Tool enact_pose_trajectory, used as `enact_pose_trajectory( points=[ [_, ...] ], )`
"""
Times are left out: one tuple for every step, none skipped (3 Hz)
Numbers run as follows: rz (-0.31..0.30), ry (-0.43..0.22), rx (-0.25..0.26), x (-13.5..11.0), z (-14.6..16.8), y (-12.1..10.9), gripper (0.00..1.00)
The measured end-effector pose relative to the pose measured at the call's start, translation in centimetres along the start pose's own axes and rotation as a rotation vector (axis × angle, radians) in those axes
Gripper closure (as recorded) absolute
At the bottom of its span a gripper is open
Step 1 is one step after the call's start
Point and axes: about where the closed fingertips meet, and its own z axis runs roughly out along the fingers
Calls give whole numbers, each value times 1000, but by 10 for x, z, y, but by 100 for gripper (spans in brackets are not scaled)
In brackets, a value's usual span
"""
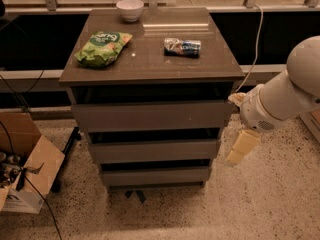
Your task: Open middle drawer
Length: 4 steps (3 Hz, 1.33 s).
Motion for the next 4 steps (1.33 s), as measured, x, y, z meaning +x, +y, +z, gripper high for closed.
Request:
enact_pose_trajectory(
  points=[
    [24, 28, 9, -1, 13, 2, 0],
    [53, 66, 10, 3, 49, -1, 0],
    [67, 76, 1, 12, 86, -5, 0],
    [78, 89, -8, 27, 128, -11, 0]
  ],
)
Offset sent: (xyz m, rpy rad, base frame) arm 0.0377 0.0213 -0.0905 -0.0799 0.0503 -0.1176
